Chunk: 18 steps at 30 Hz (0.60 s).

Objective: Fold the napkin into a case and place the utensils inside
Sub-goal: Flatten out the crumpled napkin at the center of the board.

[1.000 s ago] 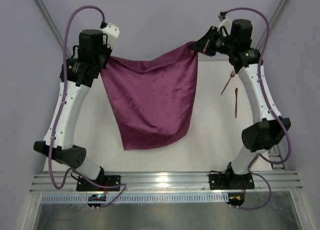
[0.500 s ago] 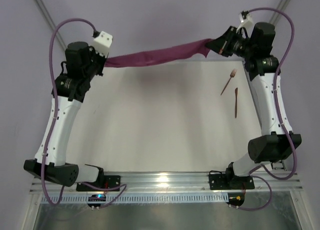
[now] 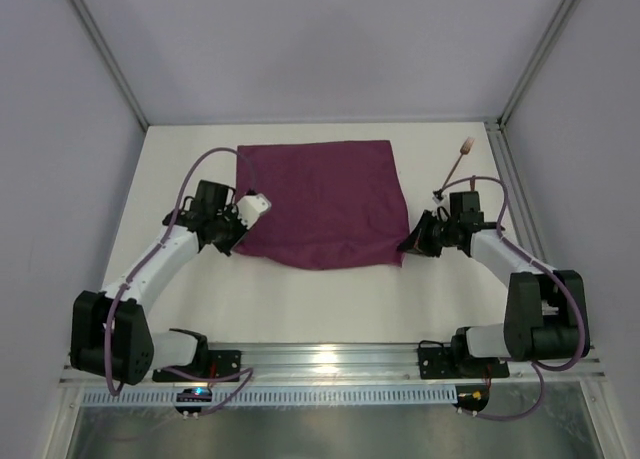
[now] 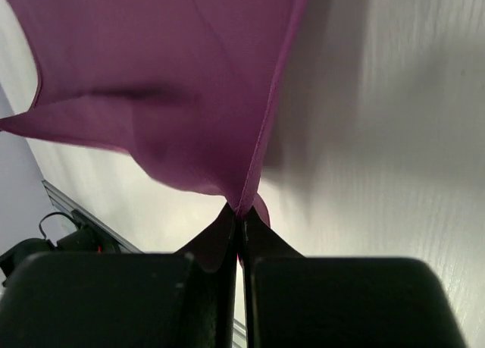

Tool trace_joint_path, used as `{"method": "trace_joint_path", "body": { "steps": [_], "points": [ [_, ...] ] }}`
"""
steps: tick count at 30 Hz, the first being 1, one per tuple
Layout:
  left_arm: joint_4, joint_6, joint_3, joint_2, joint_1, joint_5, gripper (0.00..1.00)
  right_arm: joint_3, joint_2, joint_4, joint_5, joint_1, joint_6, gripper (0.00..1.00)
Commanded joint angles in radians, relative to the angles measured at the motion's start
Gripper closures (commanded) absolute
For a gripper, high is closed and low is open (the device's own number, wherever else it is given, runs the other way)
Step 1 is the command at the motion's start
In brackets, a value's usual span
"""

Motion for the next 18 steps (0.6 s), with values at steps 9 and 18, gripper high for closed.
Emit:
{"method": "trace_joint_path", "body": {
  "steps": [9, 18],
  "points": [
    [-0.052, 0.102, -0.164, -0.115, -0.01, 0.109, 1.0, -0.066, -0.132, -0.108, 0.146, 0.01, -0.055, 0.43],
    [-0.103, 0.053, -0.179, -0.206, -0.01, 0.094, 1.0, 0.177, -0.426, -0.319, 0.509, 0.203, -0.303, 0.23]
  ]
}}
